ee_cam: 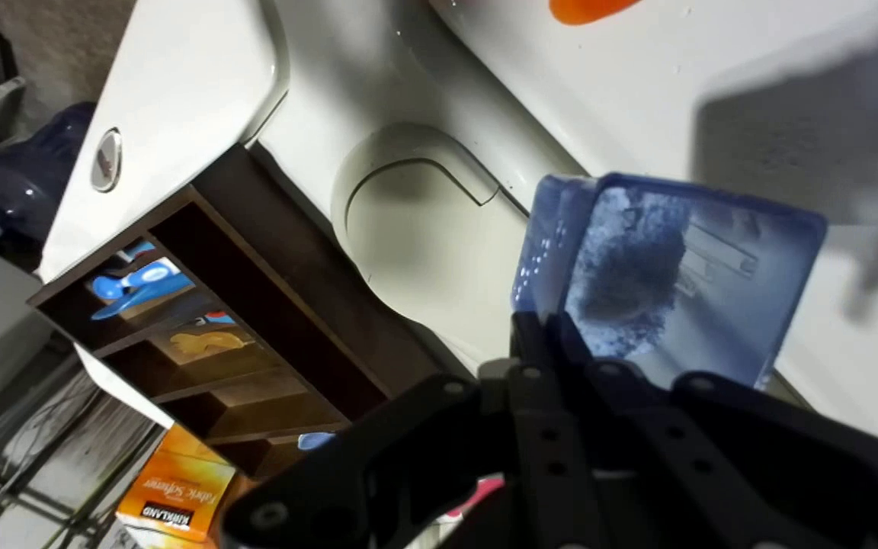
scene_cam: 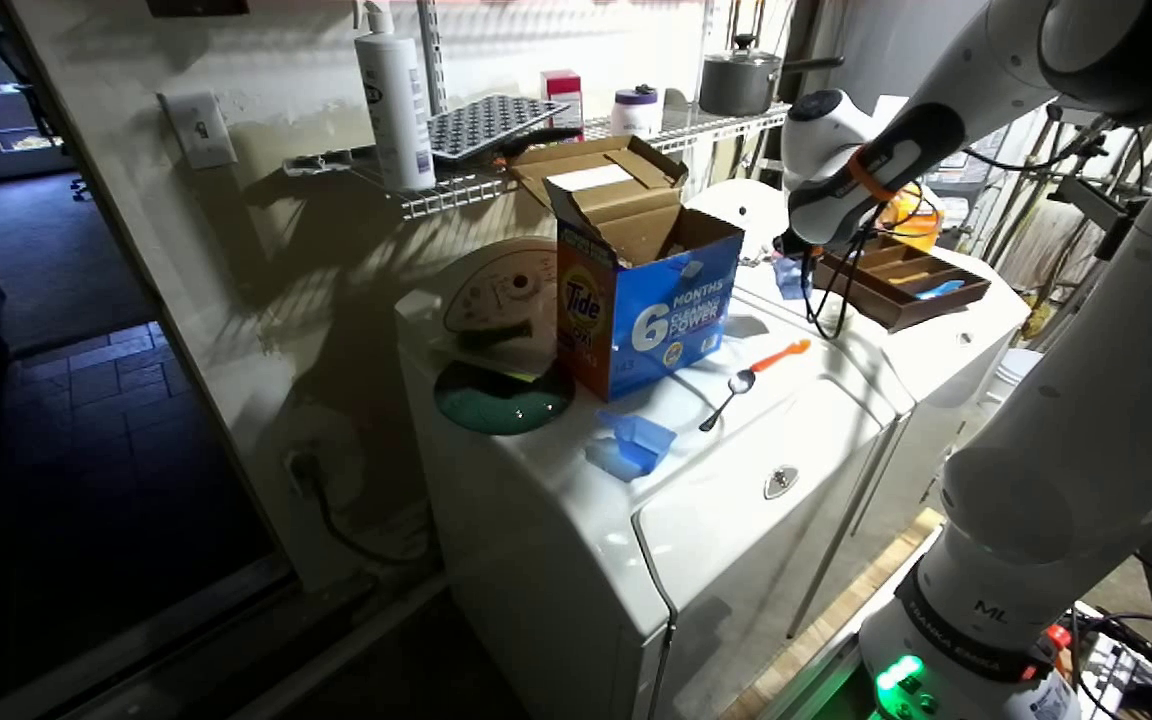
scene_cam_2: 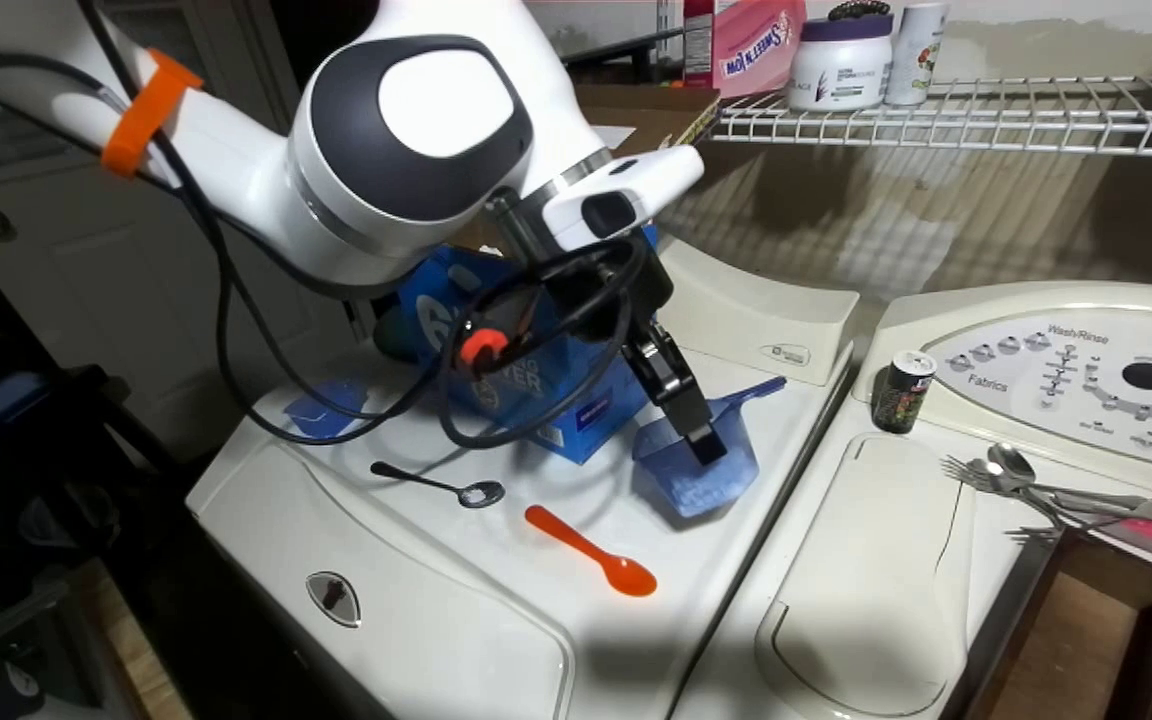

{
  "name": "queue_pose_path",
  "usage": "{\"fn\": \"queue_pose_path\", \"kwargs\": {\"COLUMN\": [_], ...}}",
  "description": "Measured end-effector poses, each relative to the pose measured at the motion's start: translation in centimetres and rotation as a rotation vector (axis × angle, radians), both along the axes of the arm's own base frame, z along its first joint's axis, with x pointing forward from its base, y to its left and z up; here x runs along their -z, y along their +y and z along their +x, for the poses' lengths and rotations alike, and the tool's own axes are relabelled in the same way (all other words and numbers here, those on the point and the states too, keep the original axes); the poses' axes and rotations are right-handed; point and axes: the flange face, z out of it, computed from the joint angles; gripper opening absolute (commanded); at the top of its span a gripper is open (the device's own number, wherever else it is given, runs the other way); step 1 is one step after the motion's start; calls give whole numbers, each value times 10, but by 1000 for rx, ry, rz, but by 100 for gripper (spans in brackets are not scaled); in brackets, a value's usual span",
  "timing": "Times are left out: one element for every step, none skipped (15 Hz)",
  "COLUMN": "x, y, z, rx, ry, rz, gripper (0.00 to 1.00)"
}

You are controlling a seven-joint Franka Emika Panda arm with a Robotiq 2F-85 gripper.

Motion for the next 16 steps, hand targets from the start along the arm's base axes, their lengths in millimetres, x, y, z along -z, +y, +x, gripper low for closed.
{"fn": "queue_pose_path", "kwargs": {"x": [1, 1, 1, 2, 3, 5, 8, 11, 15, 18, 21, 21, 21, 21, 21, 21], "y": [6, 11, 17, 22, 27, 31, 35, 38, 40, 42, 43, 43, 43, 43, 43, 43], "z": [-2, -5, -8, -12, -16, -20, -25, -31, -37, -41, -43, -44, -44, -44, -44, -44], "rx": [-3, -1, 4, 12, 23, 35, 45, 58, 74, 85, 89, 90, 91, 91, 91, 92], "ry": [14, 31, 49, 71, 95, 121, 149, 182, 211, 227, 233, 236, 236, 236, 237, 237], "rz": [-24, -50, -75, -100, -124, -149, -172, -197, -224, -242, -248, -249, -249, -250, -250, -249], "gripper": [1, 1, 1, 1, 1, 1, 1, 5, 5, 5, 5, 5, 5, 1, 1, 1]}}
